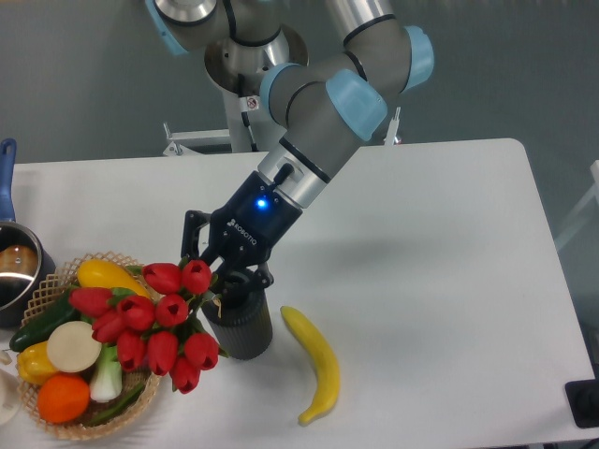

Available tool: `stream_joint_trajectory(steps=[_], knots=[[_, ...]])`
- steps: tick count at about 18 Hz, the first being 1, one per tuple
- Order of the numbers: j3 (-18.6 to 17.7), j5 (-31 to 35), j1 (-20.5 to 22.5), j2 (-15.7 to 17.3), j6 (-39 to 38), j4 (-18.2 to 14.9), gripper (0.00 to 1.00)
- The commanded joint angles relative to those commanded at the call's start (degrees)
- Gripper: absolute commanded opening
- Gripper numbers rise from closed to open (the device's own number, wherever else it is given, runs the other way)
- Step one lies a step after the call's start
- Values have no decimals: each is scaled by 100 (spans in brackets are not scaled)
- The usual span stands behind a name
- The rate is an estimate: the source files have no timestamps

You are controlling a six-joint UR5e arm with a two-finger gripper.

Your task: Insert the flowers into the vase

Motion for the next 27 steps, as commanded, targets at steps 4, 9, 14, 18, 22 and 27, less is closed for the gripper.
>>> stream_joint_trajectory(steps=[4, 9, 14, 18, 22, 27], knots=[[-140, 132, 35, 0, 44, -9, 1], [-536, 141, 167, 96, 430, -17, 4], [-730, 132, 325, 167, 536, -26, 11], [-765, 132, 422, 184, 545, -26, 63], [-949, 132, 536, 298, 589, -26, 100], [-1414, 132, 843, 597, 992, -35, 100]])
